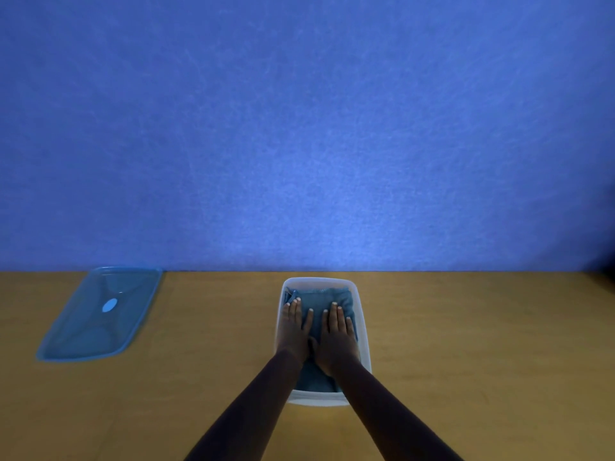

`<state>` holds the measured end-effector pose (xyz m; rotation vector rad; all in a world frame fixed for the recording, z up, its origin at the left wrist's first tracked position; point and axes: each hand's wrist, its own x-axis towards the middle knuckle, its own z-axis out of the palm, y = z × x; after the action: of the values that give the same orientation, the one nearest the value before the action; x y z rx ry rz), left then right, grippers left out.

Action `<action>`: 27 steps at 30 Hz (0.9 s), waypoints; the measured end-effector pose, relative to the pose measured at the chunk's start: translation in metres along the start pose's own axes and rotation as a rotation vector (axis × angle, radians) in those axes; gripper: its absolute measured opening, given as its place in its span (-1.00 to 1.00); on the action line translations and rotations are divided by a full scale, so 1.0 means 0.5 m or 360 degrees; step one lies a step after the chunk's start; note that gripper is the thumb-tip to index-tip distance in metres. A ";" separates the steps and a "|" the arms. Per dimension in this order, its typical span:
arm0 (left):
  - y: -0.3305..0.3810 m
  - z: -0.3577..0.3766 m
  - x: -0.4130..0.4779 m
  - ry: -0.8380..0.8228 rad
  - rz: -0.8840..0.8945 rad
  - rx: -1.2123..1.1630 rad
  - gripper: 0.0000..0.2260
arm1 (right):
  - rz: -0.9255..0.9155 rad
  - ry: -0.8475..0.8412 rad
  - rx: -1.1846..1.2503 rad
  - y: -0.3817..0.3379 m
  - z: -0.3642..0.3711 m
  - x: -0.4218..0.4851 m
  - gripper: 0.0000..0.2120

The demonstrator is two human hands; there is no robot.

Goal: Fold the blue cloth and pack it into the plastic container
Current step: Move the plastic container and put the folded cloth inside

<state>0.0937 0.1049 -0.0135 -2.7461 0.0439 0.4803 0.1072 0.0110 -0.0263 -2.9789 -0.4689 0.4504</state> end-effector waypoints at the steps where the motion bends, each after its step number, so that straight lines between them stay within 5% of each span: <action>1: 0.001 0.002 0.003 -0.0009 0.0003 0.0011 -0.45 | -0.0001 -0.0014 -0.0001 0.001 0.003 0.004 -0.35; 11: 0.009 0.002 0.007 -0.0014 -0.0029 0.0044 -0.45 | -0.0031 -0.0048 0.0024 0.006 0.008 0.013 -0.36; 18: -0.027 -0.043 -0.034 0.0418 0.0062 -0.0212 -0.58 | -0.0128 0.0239 0.0319 -0.009 -0.037 -0.013 -0.50; 20: -0.054 -0.058 -0.052 0.0726 -0.0024 -0.0263 -0.59 | -0.0192 0.0400 0.0406 -0.026 -0.057 -0.021 -0.52; 27: -0.167 -0.026 -0.089 0.0915 -0.0443 -0.0448 -0.53 | -0.0375 0.0639 0.0641 -0.141 -0.104 -0.037 -0.57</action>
<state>0.0634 0.1775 0.0407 -3.0000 -0.2784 -0.4131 0.0860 0.0696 0.0377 -2.4931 -0.5912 -0.0727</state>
